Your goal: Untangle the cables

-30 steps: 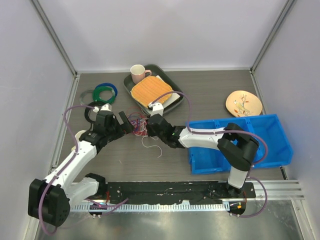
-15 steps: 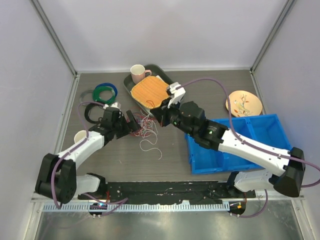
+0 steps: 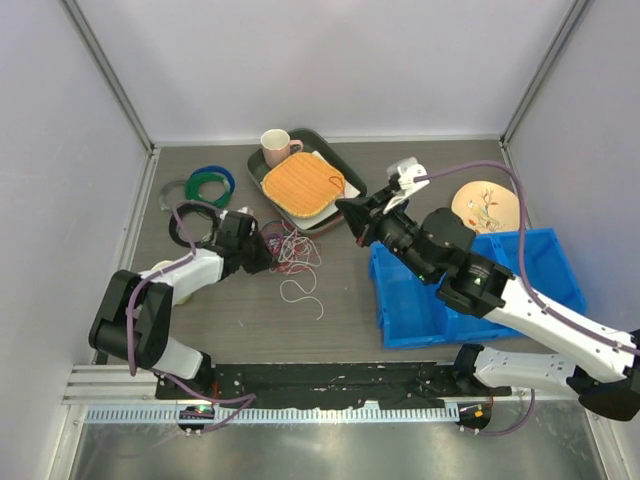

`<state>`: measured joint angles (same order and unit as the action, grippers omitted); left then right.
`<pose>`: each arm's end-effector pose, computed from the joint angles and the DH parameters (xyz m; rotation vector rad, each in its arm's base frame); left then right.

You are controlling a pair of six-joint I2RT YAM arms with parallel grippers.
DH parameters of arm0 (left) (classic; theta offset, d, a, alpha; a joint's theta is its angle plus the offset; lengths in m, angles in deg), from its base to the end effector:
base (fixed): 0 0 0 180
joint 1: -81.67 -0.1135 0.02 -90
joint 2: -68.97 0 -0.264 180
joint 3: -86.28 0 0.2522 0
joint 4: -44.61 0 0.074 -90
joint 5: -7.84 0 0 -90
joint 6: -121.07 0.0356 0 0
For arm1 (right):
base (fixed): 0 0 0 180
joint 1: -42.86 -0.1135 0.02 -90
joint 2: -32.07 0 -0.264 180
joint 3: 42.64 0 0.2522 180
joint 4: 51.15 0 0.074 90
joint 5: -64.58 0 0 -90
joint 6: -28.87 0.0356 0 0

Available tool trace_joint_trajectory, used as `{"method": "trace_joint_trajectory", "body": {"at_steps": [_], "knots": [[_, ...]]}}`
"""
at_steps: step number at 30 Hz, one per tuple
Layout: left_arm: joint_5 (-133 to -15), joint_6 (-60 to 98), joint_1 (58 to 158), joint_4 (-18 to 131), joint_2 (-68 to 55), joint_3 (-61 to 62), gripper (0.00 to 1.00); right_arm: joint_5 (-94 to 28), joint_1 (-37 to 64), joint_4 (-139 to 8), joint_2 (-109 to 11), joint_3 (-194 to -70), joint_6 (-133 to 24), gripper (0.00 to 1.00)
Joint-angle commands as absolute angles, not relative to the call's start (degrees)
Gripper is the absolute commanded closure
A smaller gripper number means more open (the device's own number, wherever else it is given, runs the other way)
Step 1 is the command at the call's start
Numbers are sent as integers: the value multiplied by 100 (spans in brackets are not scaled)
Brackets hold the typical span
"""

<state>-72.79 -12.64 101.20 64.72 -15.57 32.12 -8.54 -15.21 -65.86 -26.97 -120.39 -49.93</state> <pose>0.2637 -0.0997 0.1646 -0.4622 2.5175 -0.6603 0.1309 0.1905 0.4283 -0.3854 1.5019 0.7463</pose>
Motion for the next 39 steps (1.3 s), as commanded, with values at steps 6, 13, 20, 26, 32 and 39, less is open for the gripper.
{"method": "trace_joint_trajectory", "body": {"at_steps": [6,13,20,26,32,39], "knots": [[-10577,-2245,10224,9316,249,2551,100,1833,-1541,-5956,-1392,-11548,-5770,99],[-11677,-2597,10268,10573,1886,2340,100,3494,-1533,-5674,-714,-11257,-6243,99],[-11873,-2659,10268,11023,1826,2190,96,4041,-1541,-5402,-449,-11125,-6482,99],[-10784,-1974,10268,10092,1439,2436,90,3838,-1541,-5603,-633,-11265,-6491,99],[-9843,-1263,10390,9337,1324,2585,4,2936,-1533,-5796,-941,-11370,-6518,99],[-8421,801,11743,7458,1720,2996,0,2336,-1533,-6376,-1424,-11792,-6193,99]]}}
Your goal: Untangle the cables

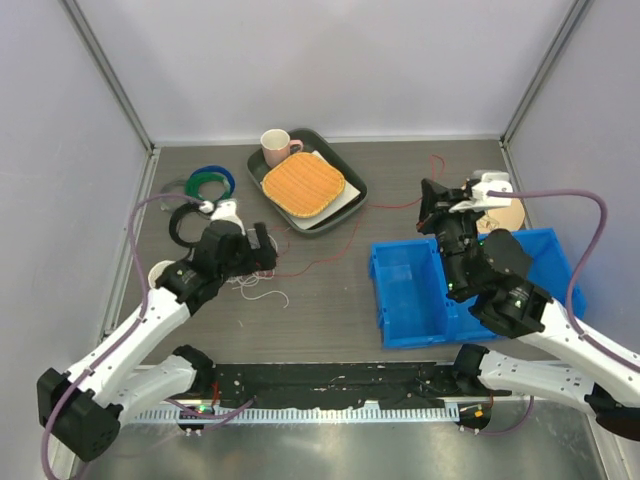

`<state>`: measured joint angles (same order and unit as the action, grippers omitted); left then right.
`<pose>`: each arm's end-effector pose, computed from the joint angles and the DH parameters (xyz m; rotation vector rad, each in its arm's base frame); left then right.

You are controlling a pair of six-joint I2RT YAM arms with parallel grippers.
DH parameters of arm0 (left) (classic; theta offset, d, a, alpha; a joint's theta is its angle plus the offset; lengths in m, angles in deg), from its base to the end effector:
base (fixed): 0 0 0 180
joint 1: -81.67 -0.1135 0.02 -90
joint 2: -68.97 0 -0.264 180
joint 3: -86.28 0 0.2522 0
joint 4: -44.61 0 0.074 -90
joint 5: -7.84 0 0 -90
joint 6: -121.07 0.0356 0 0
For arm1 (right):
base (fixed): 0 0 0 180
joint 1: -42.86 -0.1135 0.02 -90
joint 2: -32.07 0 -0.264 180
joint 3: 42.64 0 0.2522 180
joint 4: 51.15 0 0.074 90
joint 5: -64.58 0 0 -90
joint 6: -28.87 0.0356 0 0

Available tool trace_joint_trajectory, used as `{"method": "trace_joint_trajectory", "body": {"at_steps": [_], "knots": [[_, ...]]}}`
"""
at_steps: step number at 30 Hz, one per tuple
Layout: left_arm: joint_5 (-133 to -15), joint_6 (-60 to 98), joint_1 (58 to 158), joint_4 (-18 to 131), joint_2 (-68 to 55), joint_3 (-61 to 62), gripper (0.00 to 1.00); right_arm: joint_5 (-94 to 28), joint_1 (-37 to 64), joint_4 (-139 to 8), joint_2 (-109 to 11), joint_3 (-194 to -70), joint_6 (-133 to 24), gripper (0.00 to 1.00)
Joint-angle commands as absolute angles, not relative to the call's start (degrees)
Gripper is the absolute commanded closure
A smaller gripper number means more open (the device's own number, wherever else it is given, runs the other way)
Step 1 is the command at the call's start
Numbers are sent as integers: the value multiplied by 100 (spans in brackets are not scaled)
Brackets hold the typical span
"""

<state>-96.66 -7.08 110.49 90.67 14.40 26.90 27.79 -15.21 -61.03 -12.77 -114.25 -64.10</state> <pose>0.1794 -0.0885 0.2782 -0.3165 2.2624 -0.3281 0.1031 0.1115 0.4409 0.0859 1.3964 0.2084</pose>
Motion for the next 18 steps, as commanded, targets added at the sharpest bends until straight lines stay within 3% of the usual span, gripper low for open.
{"method": "trace_joint_trajectory", "body": {"at_steps": [1,3,8,18], "knots": [[-7879,1022,11910,6915,1720,3094,0,2423,-1533,-6446,-1459,-11828,-6123,99],[-7672,1575,12350,6673,1641,3252,0,2502,-1533,-6710,-1539,-11941,-5938,99],[-8792,2078,12641,6083,1238,3570,0,2538,-1524,-6799,-1364,-11907,-5798,99],[-9841,2035,12641,6715,-950,2665,0,2723,-1533,-7089,-1073,-11881,-5393,99]]}}
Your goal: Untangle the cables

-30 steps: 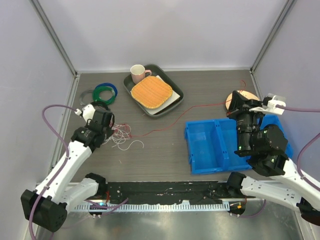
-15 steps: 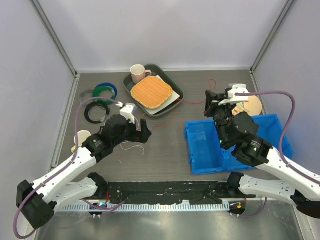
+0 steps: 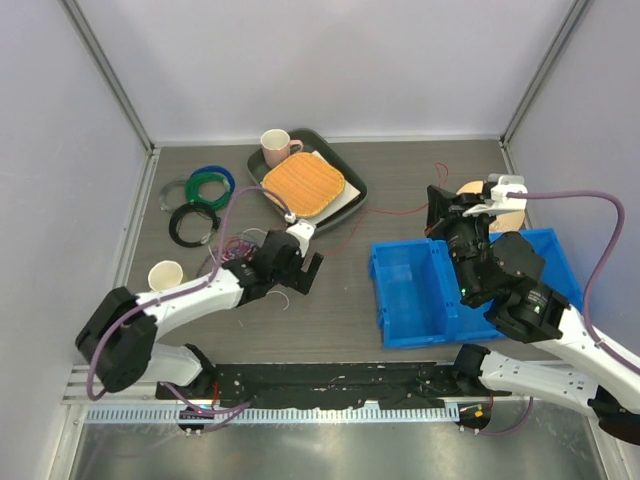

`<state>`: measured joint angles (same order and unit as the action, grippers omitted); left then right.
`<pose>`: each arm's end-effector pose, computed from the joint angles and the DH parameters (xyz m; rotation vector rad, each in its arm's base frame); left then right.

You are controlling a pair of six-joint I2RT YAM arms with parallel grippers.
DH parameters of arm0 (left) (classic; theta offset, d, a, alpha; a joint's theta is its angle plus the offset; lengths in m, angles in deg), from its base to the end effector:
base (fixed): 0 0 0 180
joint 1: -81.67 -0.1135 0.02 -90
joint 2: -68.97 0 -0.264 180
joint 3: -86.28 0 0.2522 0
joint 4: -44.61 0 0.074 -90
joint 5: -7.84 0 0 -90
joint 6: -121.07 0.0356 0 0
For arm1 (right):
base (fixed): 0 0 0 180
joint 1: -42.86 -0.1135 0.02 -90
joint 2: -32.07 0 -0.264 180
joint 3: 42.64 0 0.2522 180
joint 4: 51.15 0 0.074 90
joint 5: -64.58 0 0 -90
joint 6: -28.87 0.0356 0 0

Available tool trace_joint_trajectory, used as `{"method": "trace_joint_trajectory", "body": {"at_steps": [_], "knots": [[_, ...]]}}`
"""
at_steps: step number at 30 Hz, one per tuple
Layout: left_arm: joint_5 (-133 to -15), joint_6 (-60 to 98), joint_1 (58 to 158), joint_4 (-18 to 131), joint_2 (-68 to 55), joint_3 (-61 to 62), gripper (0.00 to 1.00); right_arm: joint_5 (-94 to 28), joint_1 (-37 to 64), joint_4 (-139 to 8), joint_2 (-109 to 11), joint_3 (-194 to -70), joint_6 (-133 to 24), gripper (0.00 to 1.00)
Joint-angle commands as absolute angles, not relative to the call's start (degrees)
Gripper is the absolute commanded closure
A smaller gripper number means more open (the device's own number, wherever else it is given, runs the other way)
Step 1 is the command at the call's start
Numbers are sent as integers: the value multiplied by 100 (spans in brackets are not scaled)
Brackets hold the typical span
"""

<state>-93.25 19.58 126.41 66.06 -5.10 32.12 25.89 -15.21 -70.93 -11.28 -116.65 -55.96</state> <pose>0.1941 -0.1827 0.2095 0.5592 2.2242 -0.2918 0.0974 0.1037 0.4415 0.0948 1.4557 0.2846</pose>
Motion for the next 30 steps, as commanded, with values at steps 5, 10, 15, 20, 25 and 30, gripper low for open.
{"method": "trace_joint_trajectory", "body": {"at_steps": [5,10,15,20,25,30], "knots": [[-10552,1684,12632,7172,-1628,2155,68,2740,-1541,-7159,-1108,-11925,-5366,99],[-11494,1534,12632,7436,-1297,1822,100,2653,-1533,-7133,-1161,-11933,-5576,99],[-11040,1437,12632,7665,-339,1102,100,2301,-1533,-7071,-1512,-12039,-5990,99],[-10151,1226,12641,7377,865,293,100,1924,-1533,-7054,-1881,-12144,-6087,99],[-9569,989,12641,7173,1122,-674,100,916,-1533,-7045,-2022,-12179,-6271,99],[-8999,831,12632,6918,991,-1122,100,-299,-1533,-7089,-2171,-12206,-6394,99]]}}
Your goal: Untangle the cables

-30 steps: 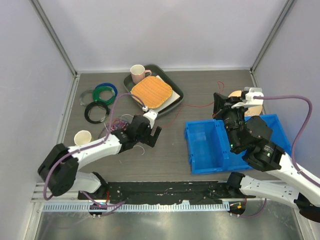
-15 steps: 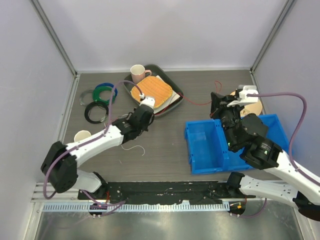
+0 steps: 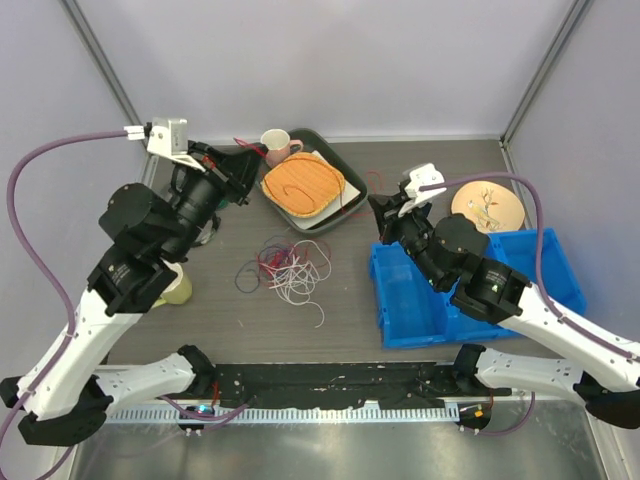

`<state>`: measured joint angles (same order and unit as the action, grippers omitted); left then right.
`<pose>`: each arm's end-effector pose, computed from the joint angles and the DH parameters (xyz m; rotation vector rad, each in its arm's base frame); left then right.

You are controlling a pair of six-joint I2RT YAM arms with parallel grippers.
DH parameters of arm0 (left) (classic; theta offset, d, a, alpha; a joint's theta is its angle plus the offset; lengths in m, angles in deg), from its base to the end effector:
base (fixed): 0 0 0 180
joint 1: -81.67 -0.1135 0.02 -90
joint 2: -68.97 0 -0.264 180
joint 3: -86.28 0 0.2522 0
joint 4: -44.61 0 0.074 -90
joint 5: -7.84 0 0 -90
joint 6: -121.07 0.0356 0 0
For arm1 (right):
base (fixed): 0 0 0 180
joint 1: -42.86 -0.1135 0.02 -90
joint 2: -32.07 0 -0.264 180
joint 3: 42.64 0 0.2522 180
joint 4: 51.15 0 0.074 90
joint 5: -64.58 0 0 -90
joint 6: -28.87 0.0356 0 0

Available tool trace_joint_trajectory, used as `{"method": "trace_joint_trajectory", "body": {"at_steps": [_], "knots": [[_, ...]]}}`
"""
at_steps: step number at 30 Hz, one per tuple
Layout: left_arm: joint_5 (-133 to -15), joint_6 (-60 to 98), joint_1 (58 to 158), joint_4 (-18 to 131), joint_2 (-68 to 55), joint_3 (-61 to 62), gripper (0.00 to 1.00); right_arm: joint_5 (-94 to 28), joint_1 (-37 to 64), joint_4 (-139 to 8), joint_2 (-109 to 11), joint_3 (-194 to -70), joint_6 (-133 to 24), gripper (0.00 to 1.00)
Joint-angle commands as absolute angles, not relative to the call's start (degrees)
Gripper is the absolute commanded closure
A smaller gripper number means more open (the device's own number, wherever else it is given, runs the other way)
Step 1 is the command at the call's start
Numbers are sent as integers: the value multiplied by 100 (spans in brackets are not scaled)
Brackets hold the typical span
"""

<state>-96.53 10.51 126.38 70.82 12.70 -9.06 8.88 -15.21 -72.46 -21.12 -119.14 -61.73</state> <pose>0.1306 -0.1168 0.5162 0.0754 1.3955 -0.7870 0.1211 0.1564 0.4283 -0.3123 1.5198 0.3359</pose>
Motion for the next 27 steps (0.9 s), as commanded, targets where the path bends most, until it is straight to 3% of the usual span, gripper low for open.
{"method": "trace_joint_trajectory", "body": {"at_steps": [1,5,11,17,21,27], "knots": [[-8989,796,12632,7014,947,-1245,100,-588,-1533,-7106,-2207,-12223,-6412,99],[-9165,690,12641,7252,815,-1484,100,-1160,-1533,-7220,-2391,-12311,-6509,99],[-9868,147,12641,7489,806,-703,100,-1601,-1533,-7273,-2821,-12487,-6465,99],[-9490,-347,12641,7428,630,-184,100,-2084,-1533,-7379,-3339,-12672,-6290,99],[-9543,-812,12641,7559,682,18,100,-2085,-1533,-7169,-3534,-12427,-5974,91],[-9393,-1357,12641,7367,1103,888,100,-2102,-1533,-6246,-3552,-11742,-5727,88]]}}
